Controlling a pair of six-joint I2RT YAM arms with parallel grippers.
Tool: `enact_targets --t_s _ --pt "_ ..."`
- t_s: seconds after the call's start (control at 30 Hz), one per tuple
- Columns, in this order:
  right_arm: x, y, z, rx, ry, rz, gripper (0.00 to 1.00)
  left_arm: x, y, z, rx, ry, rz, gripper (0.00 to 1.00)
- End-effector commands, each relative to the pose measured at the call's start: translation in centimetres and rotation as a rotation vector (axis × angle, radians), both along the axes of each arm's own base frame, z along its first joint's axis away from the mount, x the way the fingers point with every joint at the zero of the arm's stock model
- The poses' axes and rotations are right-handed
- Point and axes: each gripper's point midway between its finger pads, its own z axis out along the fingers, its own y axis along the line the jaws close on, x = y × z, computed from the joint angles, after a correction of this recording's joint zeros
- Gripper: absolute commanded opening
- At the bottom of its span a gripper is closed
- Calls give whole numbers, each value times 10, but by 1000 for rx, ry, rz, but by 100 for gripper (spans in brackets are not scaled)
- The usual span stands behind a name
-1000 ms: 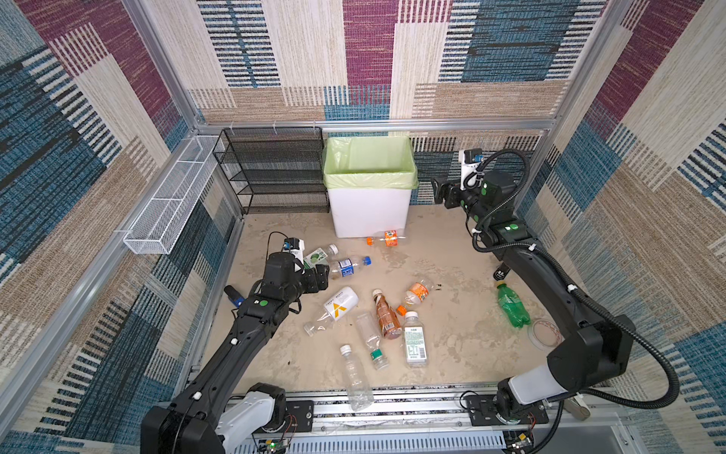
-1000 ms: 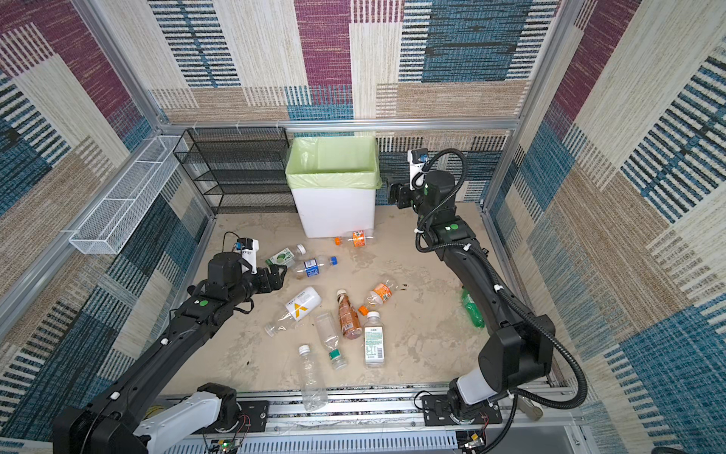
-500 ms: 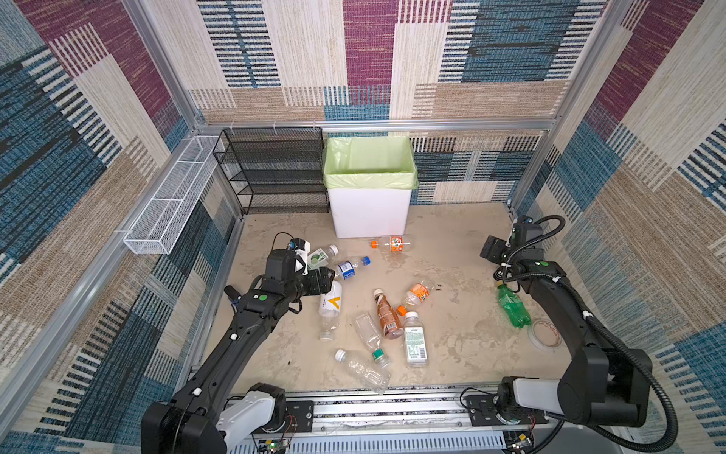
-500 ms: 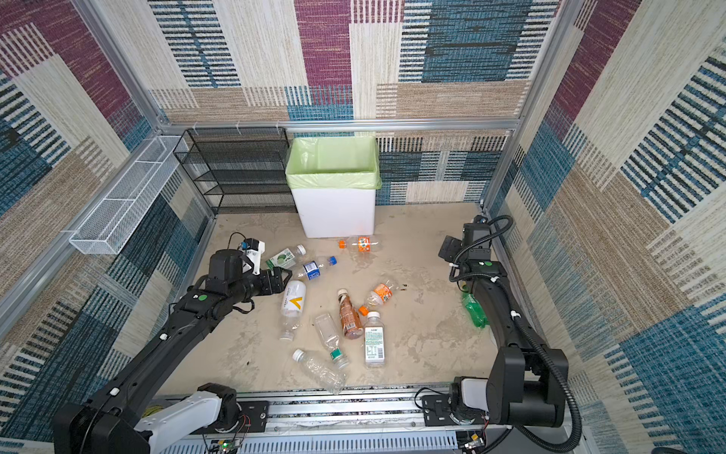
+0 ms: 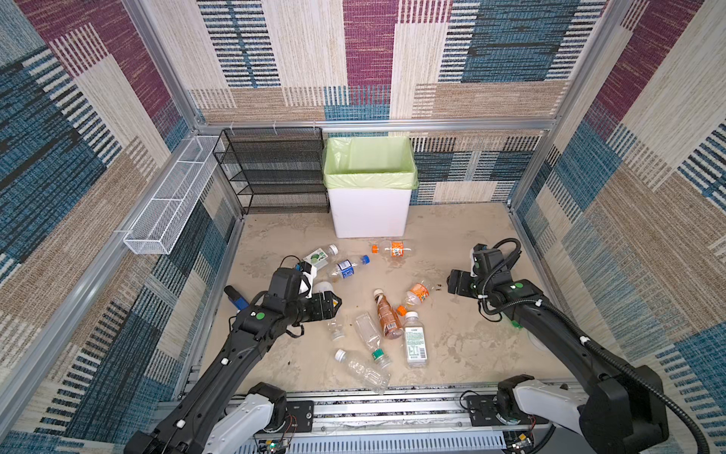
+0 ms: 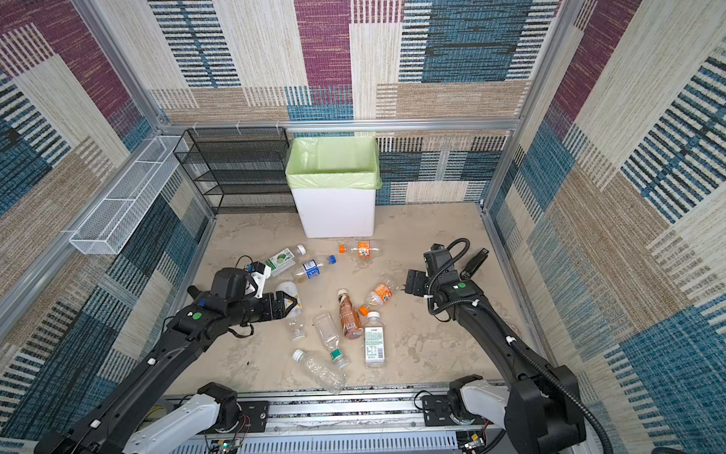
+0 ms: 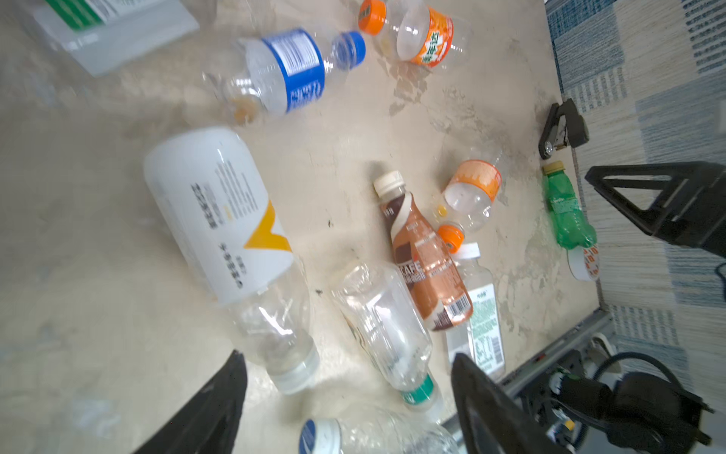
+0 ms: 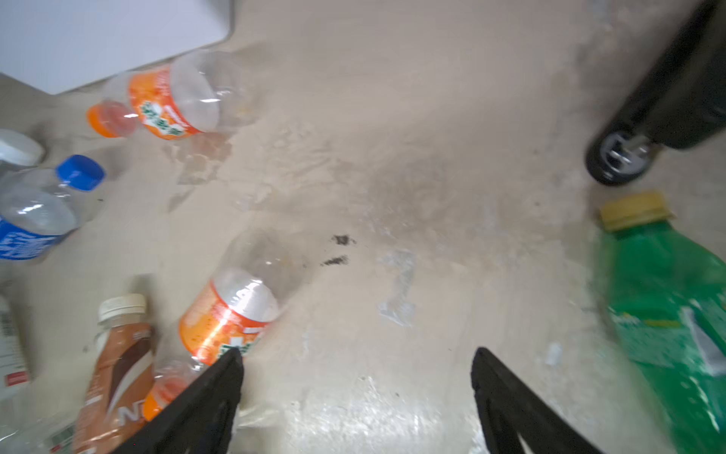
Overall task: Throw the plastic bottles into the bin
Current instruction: 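Lower the right gripper back toward the scattered bottles near the green Sprite bottle, then grasp the green Sprite bottle with the right gripper while the left arm reaches down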
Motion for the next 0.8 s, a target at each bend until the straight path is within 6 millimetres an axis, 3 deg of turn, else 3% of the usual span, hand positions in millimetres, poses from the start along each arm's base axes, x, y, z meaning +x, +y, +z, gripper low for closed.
enact_targets --t_s 0.0,0.2,0.33,0.63,0.77 --pt "-16 -39 -7 -80 13 -185 95 -18 -3 -12 -33 97 71 82" --pt "-13 -94 -16 -73 -23 -365 96 -45 -21 -17 -28 131 8 82" --pt "-7 -110 -7 -120 -55 -409 97 -68 -27 -23 -15 161 -33 84" --pt "3 -154 -23 -100 -62 -502 100 -101 -46 -38 30 222 -122 85" --pt "6 -155 -38 -64 -44 -510 100 -110 -55 -50 37 255 -145 86"
